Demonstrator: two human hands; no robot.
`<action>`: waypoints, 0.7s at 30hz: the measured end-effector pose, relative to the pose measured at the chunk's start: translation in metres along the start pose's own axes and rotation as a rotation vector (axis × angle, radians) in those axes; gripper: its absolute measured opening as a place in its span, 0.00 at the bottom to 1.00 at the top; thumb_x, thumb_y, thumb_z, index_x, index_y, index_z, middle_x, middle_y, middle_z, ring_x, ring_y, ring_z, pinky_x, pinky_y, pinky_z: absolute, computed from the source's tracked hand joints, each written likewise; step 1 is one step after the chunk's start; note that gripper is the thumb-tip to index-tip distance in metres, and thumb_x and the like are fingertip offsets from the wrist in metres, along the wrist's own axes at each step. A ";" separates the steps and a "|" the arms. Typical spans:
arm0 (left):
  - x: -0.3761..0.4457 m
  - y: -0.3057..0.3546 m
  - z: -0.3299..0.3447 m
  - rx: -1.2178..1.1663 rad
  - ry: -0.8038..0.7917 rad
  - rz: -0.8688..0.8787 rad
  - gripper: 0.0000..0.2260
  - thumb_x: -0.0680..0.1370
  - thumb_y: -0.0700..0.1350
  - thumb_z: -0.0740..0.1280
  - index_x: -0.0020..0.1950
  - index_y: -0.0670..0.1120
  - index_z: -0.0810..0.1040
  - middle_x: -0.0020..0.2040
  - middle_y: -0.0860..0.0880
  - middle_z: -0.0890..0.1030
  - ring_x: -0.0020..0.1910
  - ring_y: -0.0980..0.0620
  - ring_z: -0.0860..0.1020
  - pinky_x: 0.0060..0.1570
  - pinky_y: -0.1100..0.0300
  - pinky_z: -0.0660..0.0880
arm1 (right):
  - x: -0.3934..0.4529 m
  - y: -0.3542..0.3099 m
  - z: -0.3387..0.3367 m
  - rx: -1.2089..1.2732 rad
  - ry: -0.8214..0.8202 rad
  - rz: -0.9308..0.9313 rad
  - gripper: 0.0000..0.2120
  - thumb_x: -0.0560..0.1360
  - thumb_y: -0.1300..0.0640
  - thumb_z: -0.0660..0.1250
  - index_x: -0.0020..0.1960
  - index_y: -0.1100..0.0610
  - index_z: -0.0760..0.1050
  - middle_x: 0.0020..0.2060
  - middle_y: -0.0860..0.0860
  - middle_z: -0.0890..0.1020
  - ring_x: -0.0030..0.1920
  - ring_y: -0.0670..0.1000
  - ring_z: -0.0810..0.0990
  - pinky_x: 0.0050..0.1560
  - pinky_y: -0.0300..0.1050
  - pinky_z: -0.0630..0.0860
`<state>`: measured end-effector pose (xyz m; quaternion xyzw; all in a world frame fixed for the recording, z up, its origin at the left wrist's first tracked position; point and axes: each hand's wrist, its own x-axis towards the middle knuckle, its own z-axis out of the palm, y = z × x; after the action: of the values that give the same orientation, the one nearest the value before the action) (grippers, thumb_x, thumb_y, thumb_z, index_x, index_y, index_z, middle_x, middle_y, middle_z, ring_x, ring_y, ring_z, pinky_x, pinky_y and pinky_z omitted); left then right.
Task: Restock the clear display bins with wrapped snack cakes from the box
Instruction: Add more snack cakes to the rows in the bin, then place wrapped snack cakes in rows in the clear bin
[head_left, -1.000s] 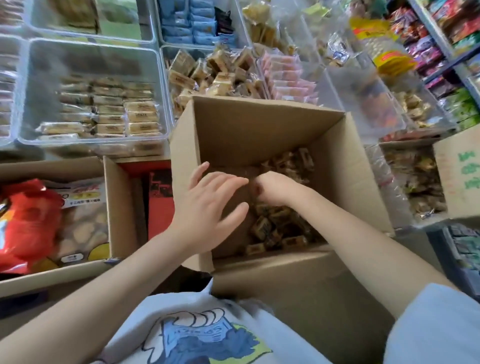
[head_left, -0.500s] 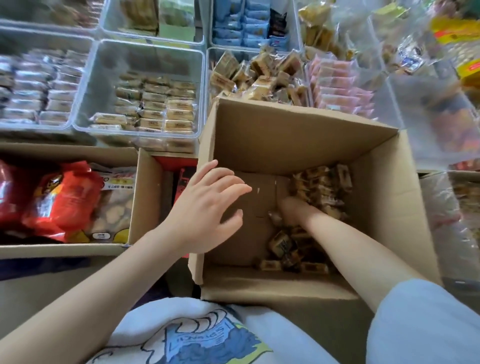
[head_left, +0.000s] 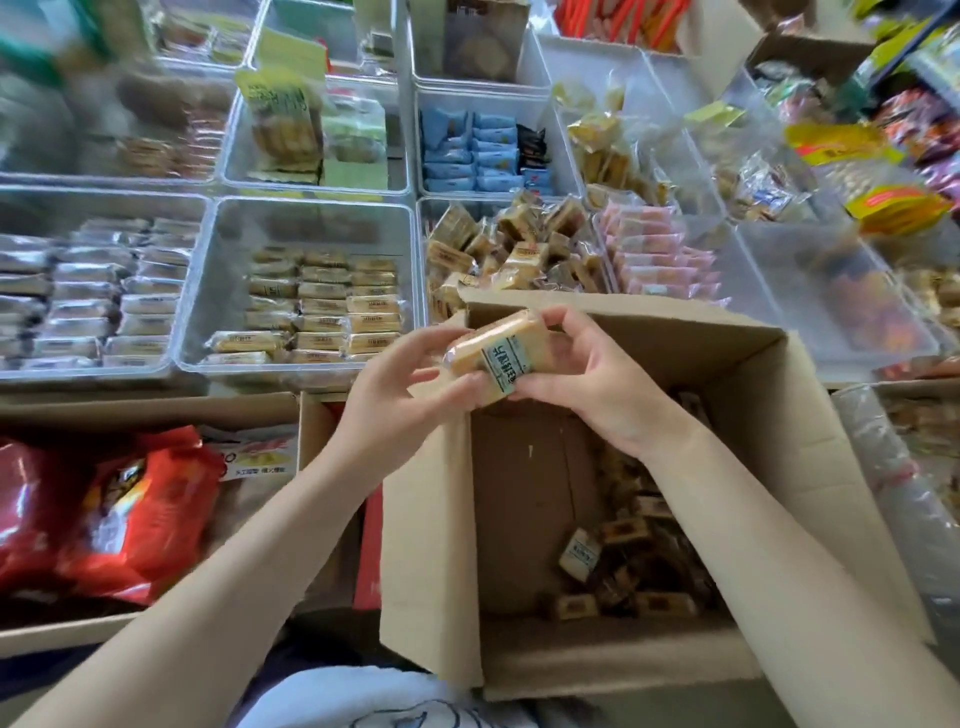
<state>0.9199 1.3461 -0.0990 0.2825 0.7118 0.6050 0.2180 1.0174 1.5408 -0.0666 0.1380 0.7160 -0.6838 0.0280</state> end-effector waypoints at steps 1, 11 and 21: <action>0.004 0.001 -0.014 -0.086 -0.010 -0.025 0.16 0.73 0.49 0.76 0.60 0.54 0.80 0.51 0.60 0.85 0.50 0.60 0.82 0.48 0.62 0.80 | 0.004 -0.011 0.011 -0.072 0.017 -0.021 0.22 0.74 0.65 0.73 0.64 0.58 0.70 0.55 0.54 0.82 0.59 0.54 0.82 0.58 0.50 0.80; 0.044 -0.072 -0.179 0.300 -0.027 0.200 0.18 0.70 0.47 0.78 0.58 0.50 0.84 0.48 0.61 0.81 0.48 0.58 0.79 0.50 0.64 0.76 | 0.130 -0.037 0.139 -0.927 -0.105 -0.222 0.12 0.75 0.59 0.72 0.55 0.50 0.73 0.49 0.45 0.80 0.50 0.47 0.78 0.52 0.42 0.76; 0.049 -0.196 -0.280 0.968 -0.114 -0.176 0.48 0.74 0.73 0.58 0.83 0.44 0.49 0.83 0.44 0.51 0.82 0.47 0.49 0.80 0.48 0.48 | 0.290 0.021 0.216 -1.147 0.025 -0.136 0.14 0.76 0.60 0.70 0.60 0.53 0.74 0.52 0.50 0.79 0.53 0.51 0.74 0.54 0.53 0.77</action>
<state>0.6738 1.1510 -0.2417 0.3229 0.9192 0.1678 0.1505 0.7115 1.3741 -0.1670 0.0625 0.9797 -0.1847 0.0461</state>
